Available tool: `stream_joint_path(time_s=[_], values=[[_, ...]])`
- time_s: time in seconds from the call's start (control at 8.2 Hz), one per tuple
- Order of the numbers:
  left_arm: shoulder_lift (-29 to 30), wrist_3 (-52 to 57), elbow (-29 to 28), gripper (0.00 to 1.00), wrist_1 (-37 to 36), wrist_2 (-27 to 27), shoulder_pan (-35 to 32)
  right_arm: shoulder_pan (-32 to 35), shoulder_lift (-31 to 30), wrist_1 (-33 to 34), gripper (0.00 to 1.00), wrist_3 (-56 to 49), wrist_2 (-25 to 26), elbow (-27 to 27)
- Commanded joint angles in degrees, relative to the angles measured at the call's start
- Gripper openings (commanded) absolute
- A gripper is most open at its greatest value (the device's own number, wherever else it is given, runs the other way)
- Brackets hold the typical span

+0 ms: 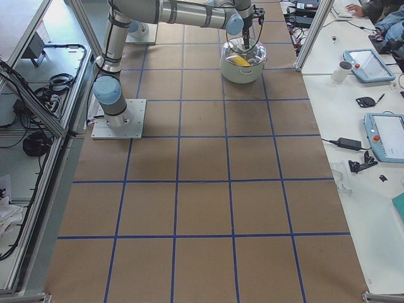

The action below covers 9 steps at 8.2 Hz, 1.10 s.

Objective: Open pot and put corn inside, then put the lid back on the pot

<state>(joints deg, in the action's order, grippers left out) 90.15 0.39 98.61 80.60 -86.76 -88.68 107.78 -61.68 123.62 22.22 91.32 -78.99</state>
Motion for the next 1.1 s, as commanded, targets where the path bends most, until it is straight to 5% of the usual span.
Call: stream_joint_path(time_s=[0.0,0.12,0.49,0.73,0.98], values=[[0.0,0.0,0.0,1.00,0.0,0.0,0.0,0.1,0.2,0.0,0.28,0.1,0.1,0.0],[0.0,0.0,0.0,1.00,-0.1,-0.1,0.0,0.1,0.4,0.0,0.56,0.1,0.1,0.0],[0.1,0.1,0.0,1.00,-0.6,-0.1,0.0,0.0,0.1,0.0,0.98,2.6,-1.0,0.1],[0.1,0.0,0.0,1.00,-0.6,0.0,0.0,-1.9,-4.5,-1.2,1.00,1.4,-5.2,-0.2],[-0.1,-2.5,-0.2,1.00,-0.4,-0.1,0.0,-8.0,-15.3,-16.7,1.00,-6.0,-5.3,-2.6]])
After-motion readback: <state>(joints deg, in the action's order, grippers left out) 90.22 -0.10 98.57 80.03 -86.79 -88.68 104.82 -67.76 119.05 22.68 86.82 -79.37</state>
